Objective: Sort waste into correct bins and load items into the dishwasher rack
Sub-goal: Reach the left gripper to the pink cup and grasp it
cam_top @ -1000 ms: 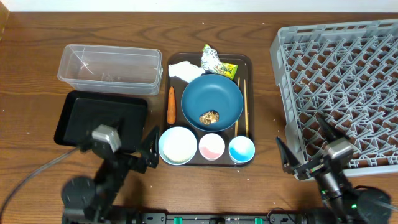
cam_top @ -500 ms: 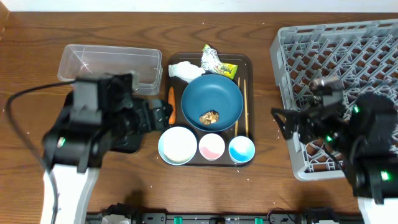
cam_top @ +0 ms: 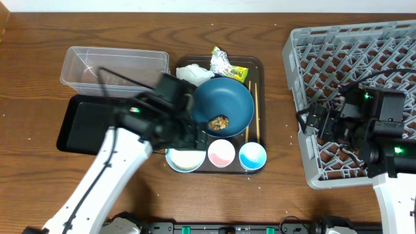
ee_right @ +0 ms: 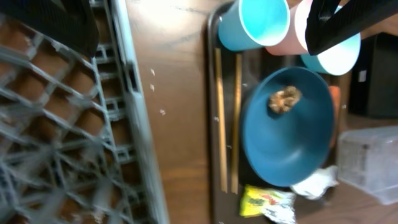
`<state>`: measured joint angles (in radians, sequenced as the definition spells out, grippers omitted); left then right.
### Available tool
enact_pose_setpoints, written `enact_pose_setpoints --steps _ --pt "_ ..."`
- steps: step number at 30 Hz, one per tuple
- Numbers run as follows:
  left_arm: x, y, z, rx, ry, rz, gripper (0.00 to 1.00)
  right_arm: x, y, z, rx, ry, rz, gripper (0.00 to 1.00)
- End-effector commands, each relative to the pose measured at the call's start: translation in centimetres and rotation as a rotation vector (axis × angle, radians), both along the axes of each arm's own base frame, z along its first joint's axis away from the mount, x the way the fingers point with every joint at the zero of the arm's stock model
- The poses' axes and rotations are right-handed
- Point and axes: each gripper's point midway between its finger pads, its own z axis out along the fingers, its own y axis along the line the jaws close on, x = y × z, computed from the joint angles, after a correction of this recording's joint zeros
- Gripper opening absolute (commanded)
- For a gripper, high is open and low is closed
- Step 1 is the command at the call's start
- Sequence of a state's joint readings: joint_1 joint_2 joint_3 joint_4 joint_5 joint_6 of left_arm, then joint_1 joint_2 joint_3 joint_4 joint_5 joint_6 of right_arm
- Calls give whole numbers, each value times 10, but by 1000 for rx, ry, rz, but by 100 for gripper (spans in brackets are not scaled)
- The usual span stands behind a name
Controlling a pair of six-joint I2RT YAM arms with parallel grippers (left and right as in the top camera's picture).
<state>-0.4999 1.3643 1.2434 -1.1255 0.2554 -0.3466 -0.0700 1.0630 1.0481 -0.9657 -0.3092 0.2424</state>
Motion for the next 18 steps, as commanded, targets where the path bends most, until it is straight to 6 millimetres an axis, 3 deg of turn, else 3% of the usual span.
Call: enact_pose_setpoints --steps 1,5,10,18 --pt "4 -2 -29 147 -50 -45 93 -1 -13 4 -10 7 -70 99" --pt "4 -18 -58 198 -56 -108 75 -9 -12 -1 -8 47 -70 99" --pt "8 -28 -91 226 -17 -130 59 -15 -12 -5 -16 76 -54 99" --pt "13 -43 -114 196 20 -153 42 -17 -13 -7 -22 84 -59 99"
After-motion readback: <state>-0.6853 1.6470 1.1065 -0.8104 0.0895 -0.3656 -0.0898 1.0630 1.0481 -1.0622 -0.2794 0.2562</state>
